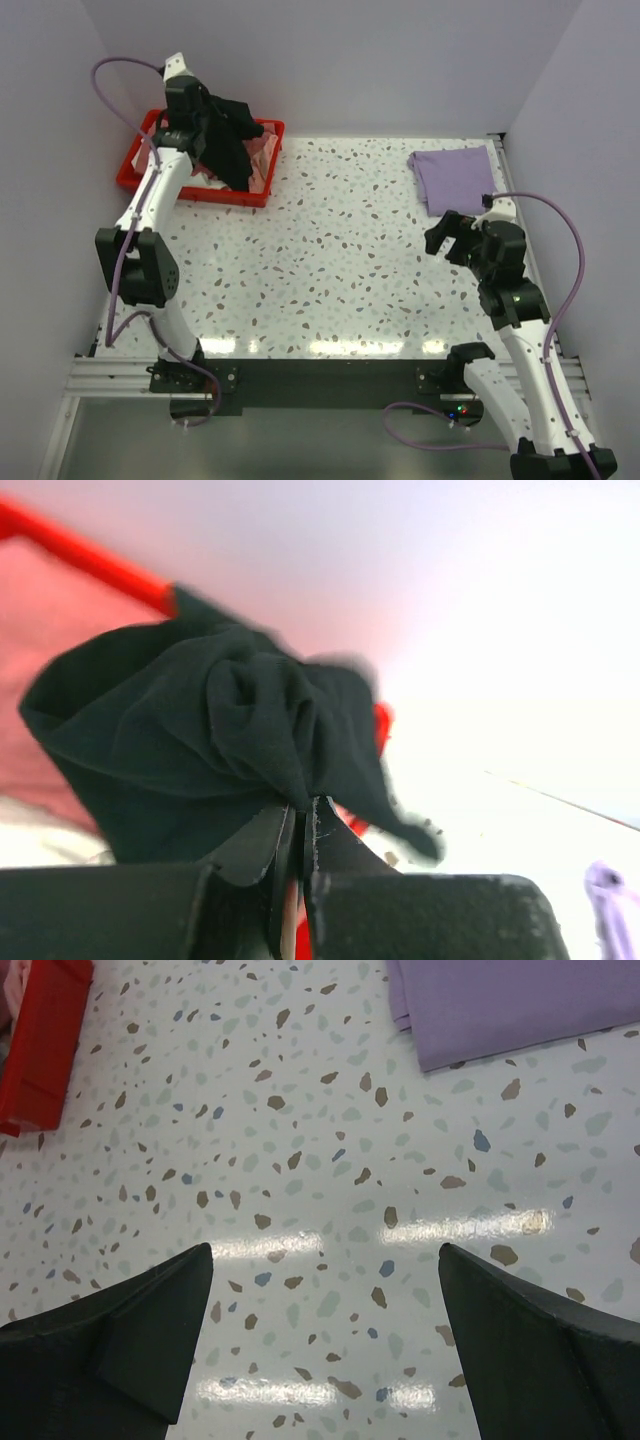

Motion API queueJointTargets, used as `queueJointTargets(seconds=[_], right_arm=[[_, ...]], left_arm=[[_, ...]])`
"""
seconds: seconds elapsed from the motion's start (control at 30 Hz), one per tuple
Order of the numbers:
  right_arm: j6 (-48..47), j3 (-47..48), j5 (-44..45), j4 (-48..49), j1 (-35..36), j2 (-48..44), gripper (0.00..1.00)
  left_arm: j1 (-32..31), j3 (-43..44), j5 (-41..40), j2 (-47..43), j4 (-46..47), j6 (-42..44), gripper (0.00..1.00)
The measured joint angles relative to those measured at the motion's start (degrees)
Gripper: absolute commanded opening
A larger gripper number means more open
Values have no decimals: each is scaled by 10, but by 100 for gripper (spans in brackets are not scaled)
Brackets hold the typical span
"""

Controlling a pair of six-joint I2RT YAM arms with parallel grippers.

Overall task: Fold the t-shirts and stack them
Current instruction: Move the tshirt to the center of the board

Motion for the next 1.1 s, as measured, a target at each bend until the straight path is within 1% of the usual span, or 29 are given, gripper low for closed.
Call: queueJointTargets(seconds=[0.1, 0.17, 0.4, 0.47, 0.5, 0.6, 0.73, 0.83, 0.93, 1.03, 1.1], right_arm=[[0, -1, 0, -1, 0, 0, 99], [0, -1, 0, -1, 0, -4, 99], [0, -7, 2, 4, 0, -19, 99], [0, -7, 2, 4, 0, -17, 99], [0, -7, 2, 4, 0, -17, 99], [1, -7, 9, 3, 0, -17, 99], [7, -7, 49, -3, 0, -21, 99], [21, -7, 114, -14, 1, -34, 99], [39, -7, 186, -29, 1, -53, 99], [51, -8, 233, -37, 1, -73, 99], [54, -9, 247, -37, 1, -81, 99]], left_arm=[[-19, -18, 14, -49, 25, 12, 0], [-48, -28, 21, -83, 42, 27, 0], [-171, -67, 94, -195, 113, 39, 0], [-197, -68, 111, -216, 129, 41, 0], [-223, -70, 122, -226, 139, 43, 0], [-272, -83, 169, -254, 165, 43, 0], [-308, -109, 234, -282, 191, 33, 0], [-321, -141, 271, -301, 207, 16, 0], [-336, -189, 283, -323, 222, 6, 0], [-346, -290, 275, -364, 245, -10, 0], [-347, -372, 249, -387, 263, -25, 0]])
